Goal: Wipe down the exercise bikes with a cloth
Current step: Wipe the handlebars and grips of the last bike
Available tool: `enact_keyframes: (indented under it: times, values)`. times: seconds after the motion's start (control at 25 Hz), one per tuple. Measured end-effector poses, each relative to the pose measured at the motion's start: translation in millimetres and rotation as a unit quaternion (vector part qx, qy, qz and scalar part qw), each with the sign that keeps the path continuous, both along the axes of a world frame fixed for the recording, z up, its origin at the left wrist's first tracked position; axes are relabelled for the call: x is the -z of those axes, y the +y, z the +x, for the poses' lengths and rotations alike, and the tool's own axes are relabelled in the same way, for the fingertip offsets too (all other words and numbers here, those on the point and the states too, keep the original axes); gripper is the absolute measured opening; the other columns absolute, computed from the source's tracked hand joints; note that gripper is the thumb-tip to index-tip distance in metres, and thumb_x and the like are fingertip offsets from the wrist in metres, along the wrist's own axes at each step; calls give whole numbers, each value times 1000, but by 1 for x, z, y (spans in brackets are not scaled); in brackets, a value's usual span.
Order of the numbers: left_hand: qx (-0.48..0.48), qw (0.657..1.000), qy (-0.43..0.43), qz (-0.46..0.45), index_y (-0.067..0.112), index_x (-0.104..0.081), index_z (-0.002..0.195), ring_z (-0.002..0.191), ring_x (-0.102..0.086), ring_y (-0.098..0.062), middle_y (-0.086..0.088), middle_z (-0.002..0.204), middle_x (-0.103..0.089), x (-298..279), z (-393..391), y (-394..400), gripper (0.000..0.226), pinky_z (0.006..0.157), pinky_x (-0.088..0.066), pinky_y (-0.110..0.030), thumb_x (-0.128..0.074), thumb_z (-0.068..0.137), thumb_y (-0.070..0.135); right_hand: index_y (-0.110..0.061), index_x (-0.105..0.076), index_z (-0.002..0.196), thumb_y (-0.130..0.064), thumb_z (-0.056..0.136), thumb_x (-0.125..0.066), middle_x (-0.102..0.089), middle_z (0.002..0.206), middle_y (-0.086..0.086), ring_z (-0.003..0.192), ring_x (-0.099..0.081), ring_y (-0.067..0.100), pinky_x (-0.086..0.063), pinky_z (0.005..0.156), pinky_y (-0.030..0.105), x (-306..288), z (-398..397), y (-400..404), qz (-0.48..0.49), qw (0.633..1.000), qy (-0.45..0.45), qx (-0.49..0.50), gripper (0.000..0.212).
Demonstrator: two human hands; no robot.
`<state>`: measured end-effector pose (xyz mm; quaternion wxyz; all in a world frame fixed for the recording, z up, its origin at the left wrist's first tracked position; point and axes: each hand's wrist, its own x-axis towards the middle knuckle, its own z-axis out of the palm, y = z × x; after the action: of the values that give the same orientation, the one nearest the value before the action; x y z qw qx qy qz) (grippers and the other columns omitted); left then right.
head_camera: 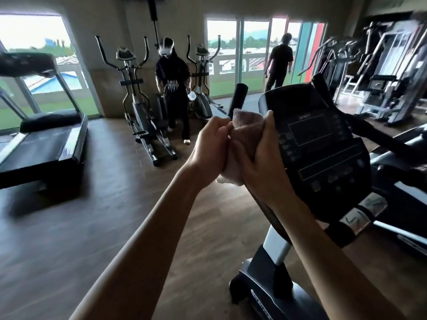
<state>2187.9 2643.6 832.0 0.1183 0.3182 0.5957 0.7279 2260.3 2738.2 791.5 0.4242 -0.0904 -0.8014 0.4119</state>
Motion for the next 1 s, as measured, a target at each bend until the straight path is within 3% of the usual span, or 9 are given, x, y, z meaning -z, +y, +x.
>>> enact_keyframes:
  times: [0.08,0.12,0.2,0.28,0.44,0.6,0.72,0.88,1.0]
  values:
    - [13,1000,-17,3,0,-59,96,63,-59,-3,0,72,-62,-12,-23,9,21,63,-47,-21,-44,106,11,-10,-2,162,-41,100,-58,-26,160,10,140,-25,-1,-24,116,14,-6,-22,7,12,999,21,37,89]
    - [31,999,-35,-9,-2,-62,106,73,-62,-9,-5,82,-66,-15,-38,13,34,72,-49,-26,-41,107,25,-8,-3,161,-39,101,-57,-29,157,11,136,-27,-1,-25,111,10,-9,-35,10,19,998,27,50,86]
    - [37,997,-37,-48,5,-65,123,93,-65,-20,-11,106,-70,-20,-74,22,53,84,-49,-38,-37,104,47,-7,-3,161,-38,103,-55,-33,150,15,136,-36,12,-34,112,25,-16,-60,18,25,997,38,68,84]
    - [15,998,-17,-60,14,-65,125,101,-65,-22,-12,117,-69,-28,-107,35,51,90,-48,-41,-36,105,50,-5,-1,161,-37,104,-53,-33,147,20,135,-40,28,-37,113,40,-24,-87,29,35,994,34,96,84]
    - [-33,989,112,-86,9,-69,117,95,-61,-17,-5,108,-70,-51,-163,82,43,85,-48,-32,-54,96,44,8,-6,157,-48,105,-37,-25,151,33,137,-32,45,-23,114,45,-25,-139,43,36,961,-146,234,82]
    - [45,931,327,-155,4,-77,104,79,-63,-12,-14,99,-76,-71,-210,129,21,71,-51,-28,-59,100,15,20,-26,147,-43,98,-41,-42,134,40,120,-40,43,-28,109,42,-4,-174,28,96,918,-55,381,82]
    - [99,870,455,-161,8,-79,89,61,-57,-11,-11,72,-72,-81,-231,143,28,66,-52,-36,-62,95,29,17,-27,148,-49,97,-48,-39,139,41,128,-40,45,-34,114,46,-2,-183,23,112,899,-57,419,86]
    - [184,823,520,-133,1,-79,87,61,-56,-15,-23,75,-71,-90,-252,150,29,68,-51,-41,-69,94,27,18,-35,142,-35,95,-54,-50,134,32,122,-53,40,-38,106,35,-6,-185,24,80,902,-80,417,74]
    - [205,803,547,-116,10,-77,78,51,-48,-7,-16,64,-65,-91,-256,155,23,53,-42,-22,-68,96,21,9,-36,143,-32,92,-60,-53,133,21,120,-55,35,-42,95,35,-16,-184,24,54,899,-117,420,70]
